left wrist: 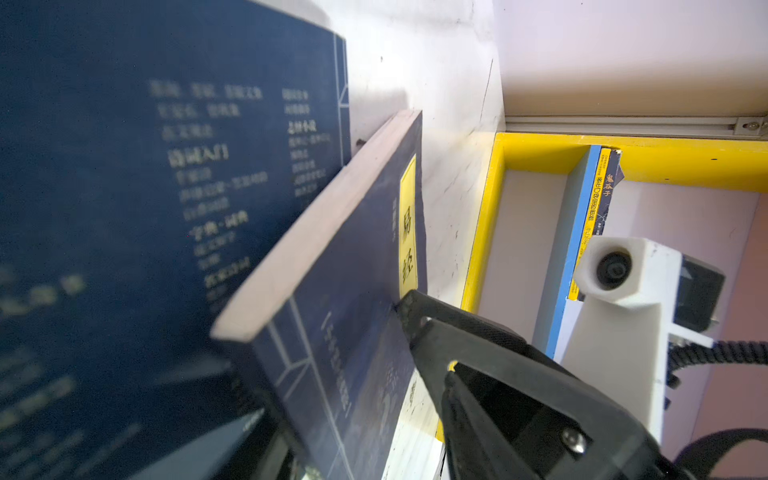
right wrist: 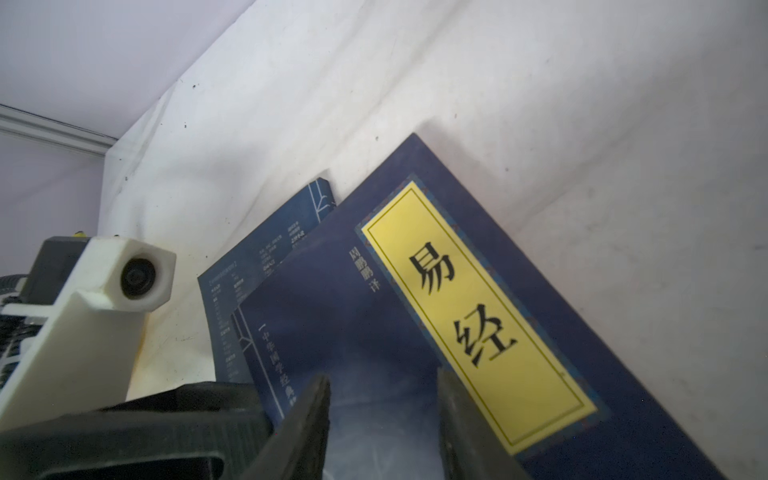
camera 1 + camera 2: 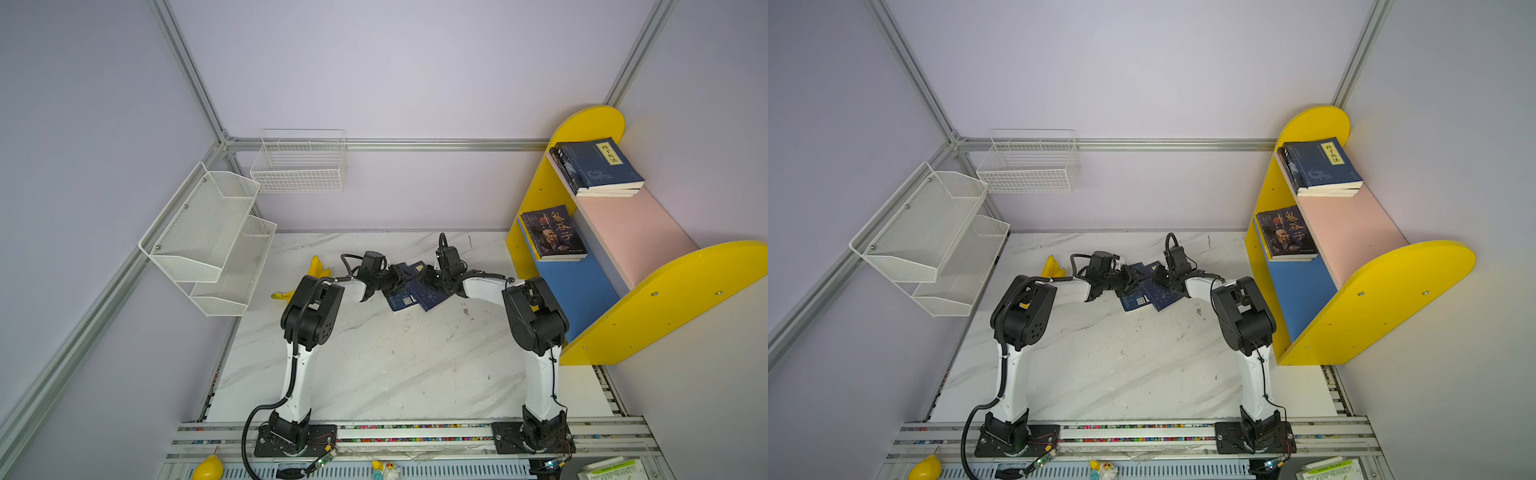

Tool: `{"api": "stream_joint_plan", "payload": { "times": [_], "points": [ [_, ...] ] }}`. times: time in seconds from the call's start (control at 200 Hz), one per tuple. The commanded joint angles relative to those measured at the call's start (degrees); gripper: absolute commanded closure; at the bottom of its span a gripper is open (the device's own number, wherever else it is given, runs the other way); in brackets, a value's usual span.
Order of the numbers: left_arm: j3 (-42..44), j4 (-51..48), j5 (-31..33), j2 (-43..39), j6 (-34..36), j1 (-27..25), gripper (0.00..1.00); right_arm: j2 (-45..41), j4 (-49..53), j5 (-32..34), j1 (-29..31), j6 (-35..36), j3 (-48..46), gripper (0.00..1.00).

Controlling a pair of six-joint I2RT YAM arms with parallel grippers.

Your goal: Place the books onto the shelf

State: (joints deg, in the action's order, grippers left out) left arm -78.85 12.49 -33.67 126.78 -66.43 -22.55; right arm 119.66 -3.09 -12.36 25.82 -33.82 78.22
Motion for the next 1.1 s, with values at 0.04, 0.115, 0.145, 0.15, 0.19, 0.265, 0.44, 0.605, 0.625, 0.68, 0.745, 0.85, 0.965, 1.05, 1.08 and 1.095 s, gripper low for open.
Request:
{"api": "stream_joint_plan", "payload": {
  "times": [0.04,0.115,0.145,0.15,0.19,0.265,0.44,0.605,0.625,0.68,0.745,0.85,0.965,1.05,1.08,1.095],
  "points": [
    [-1.91,-3.84,3.08,2.26,0.74,-0.31,0.54,-4.01,5.41,6.48,-1.96,2.57,1.38,0.54],
    [-2.25,-2.19,2.46,3.15,-0.01,-0.32,0.56,-2.48,7.14,7.63,-3.62,0.96,1.72,0.54],
    [-2.2,-1.18,2.07,3.53,-0.6,-0.26,0.57,-1.23,7.67,7.19,-4.21,1.19,1.78,0.54],
    [-2.19,-1.08,2.01,3.54,-0.7,-0.24,0.58,-0.9,7.76,7.05,-4.34,1.2,1.82,0.54],
    [-2.05,0.3,1.71,4.01,-1.66,-0.24,0.59,1.23,8.74,6.21,-5.16,1.05,2.16,0.54],
    [-1.57,2.88,0.94,4.35,-3.01,-0.3,0.6,4.84,10.79,4.13,-5.5,3.87,3.27,0.57],
    [-0.69,5.38,0.6,3.65,-4.04,-0.22,0.65,4.57,5.49,-1.66,-4.66,1.6,-1.25,0.61],
    [-0.01,6.83,0.98,1.96,-4.15,0.0,0.66,3.06,3.55,-7.38,-2.99,1.69,-4.12,0.62],
    [0.09,6.87,1.18,1.66,-4.14,0.03,0.66,2.96,3.51,-7.8,-2.64,1.74,-4.35,0.62],
    [0.31,7.23,1.46,1.04,-3.89,0.2,0.7,2.3,3.25,-8.39,-1.9,1.67,-5.26,0.62],
    [0.57,7.02,1.85,0.32,-3.7,0.37,0.76,1.3,1.95,-9.37,-1.4,0.82,-6.59,0.62],
    [1.18,7.41,1.67,-0.68,-4.35,0.82,0.89,-0.93,0.28,-9.7,-1.3,-0.19,-8.29,0.62],
    [2.97,7.73,2.01,-3.89,-4.58,1.35,0.97,-4.84,0.93,-8.77,-1.35,0.59,-9.13,0.59],
    [3.85,7.77,1.63,-6.94,-4.2,1.69,1.0,-8.27,1.21,-7.97,-1.47,0.54,-9.98,0.52],
    [3.71,7.49,1.3,-8.04,-3.89,1.84,1.0,-9.61,1.16,-7.93,-1.62,0.22,-10.38,0.49],
    [3.64,7.33,1.1,-8.59,-3.69,1.93,1.0,-10.26,1.04,-7.86,-1.69,-0.06,-10.67,0.47]
  ]
}}
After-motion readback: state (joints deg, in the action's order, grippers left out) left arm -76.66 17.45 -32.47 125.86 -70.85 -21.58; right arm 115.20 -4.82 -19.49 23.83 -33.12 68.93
